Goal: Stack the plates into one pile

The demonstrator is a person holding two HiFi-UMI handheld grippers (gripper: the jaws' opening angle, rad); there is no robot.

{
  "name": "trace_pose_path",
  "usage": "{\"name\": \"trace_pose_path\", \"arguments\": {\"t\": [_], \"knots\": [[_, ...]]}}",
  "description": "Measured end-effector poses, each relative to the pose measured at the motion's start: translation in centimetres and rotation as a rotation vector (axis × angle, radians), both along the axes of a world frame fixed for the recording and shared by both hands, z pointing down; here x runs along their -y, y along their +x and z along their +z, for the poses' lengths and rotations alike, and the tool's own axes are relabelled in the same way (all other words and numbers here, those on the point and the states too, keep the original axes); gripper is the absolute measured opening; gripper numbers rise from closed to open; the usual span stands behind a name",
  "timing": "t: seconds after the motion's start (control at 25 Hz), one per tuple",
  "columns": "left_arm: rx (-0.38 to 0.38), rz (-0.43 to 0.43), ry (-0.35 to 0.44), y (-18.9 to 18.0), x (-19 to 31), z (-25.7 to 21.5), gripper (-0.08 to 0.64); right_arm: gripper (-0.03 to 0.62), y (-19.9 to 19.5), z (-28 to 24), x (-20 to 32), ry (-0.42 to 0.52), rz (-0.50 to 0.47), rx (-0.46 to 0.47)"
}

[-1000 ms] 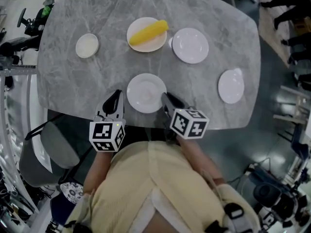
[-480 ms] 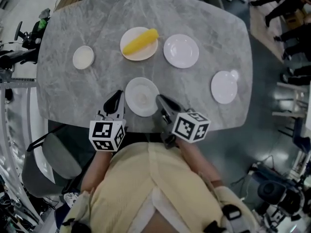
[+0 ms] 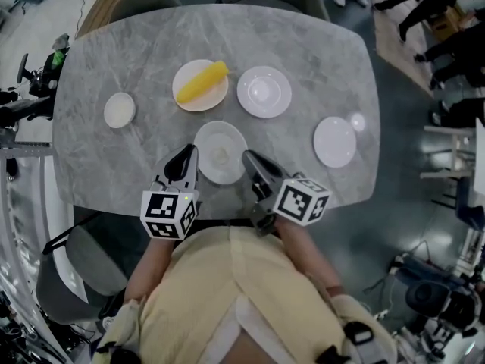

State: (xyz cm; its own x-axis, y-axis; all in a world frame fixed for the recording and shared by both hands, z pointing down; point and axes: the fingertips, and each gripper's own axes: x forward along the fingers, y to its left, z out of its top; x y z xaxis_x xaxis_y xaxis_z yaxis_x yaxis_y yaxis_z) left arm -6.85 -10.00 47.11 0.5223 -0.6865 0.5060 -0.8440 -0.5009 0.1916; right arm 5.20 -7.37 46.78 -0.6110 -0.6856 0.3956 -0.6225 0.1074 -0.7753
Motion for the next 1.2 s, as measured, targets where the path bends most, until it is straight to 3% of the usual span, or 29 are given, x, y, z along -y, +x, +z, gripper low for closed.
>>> {"name": "trace_pose_path", "arguments": {"t": [0.56,0.92,1.2], "knots": [[-0.016,0.039,0.086,4.3,4.4,-2.5,0.005,0.012,8.9,-1.7,7.1,0.093,0.249,-0.022],[-0.035,0.025,0.061,5.1,5.7,-1.7,0.005,0.012,12.1,-1.5,10.5,0.136,0.42,-0.016],[-0.019,0.022,0.049,5.2,6.1,-1.0,0.005,0.012,13.2,0.4,12.0,0.108,0.536,0.042]]}}
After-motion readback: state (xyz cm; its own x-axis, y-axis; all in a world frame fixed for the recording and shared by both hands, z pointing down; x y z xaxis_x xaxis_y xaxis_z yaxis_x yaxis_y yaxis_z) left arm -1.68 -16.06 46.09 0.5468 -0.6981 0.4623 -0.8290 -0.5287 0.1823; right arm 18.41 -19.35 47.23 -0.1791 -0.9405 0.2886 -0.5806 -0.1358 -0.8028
